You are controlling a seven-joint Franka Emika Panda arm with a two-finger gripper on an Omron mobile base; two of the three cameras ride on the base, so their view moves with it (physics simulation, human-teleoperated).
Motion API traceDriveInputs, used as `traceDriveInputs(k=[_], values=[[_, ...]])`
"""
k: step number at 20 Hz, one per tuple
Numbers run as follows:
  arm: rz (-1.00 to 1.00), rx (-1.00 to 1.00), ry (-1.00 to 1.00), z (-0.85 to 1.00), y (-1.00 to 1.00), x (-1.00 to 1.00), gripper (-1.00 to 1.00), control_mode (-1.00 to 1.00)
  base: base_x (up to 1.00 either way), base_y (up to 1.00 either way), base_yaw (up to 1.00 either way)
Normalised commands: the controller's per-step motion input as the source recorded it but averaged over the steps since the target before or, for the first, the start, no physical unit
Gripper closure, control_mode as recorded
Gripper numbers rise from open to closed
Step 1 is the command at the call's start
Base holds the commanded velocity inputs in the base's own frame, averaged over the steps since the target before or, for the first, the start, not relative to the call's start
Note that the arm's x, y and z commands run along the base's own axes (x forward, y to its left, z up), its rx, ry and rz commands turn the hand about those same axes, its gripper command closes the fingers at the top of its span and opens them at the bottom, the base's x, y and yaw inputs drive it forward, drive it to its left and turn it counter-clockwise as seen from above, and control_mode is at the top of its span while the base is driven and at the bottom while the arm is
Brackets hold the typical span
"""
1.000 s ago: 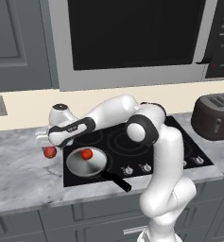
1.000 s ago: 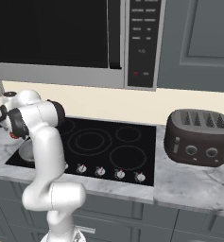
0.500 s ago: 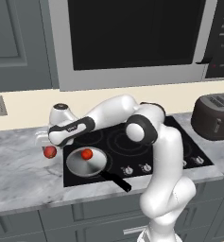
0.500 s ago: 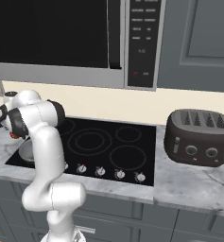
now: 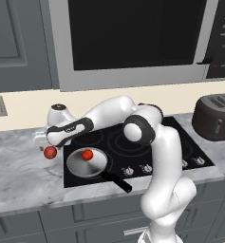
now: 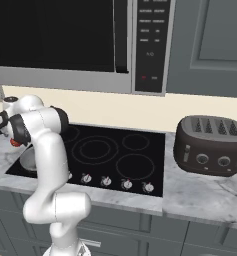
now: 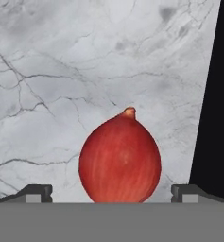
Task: Place the pan on the front left burner on the stove. Then place the tomato and the onion in the pan and turn on the front left burner.
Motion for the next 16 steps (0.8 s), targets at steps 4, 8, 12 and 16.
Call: traceDriveInputs(k=[4,8,12,16], values=[[0.0,0.0,0.0,-0.05,0.04,0.0,-1.0,-1.0,0.0,0.0,0.0],[0.0,0.0,0.0,-0.02,0.0,0.0,-1.0,-1.0,0.0,0.0,0.0],[0.0,0.0,0.0,0.0,0.0,0.0,-1.0,-1.0,0.0,0.0,0.0],[0.0,0.0,0.0,-0.01,0.0,0.0,-1.0,-1.0,0.0,0.0,0.0]])
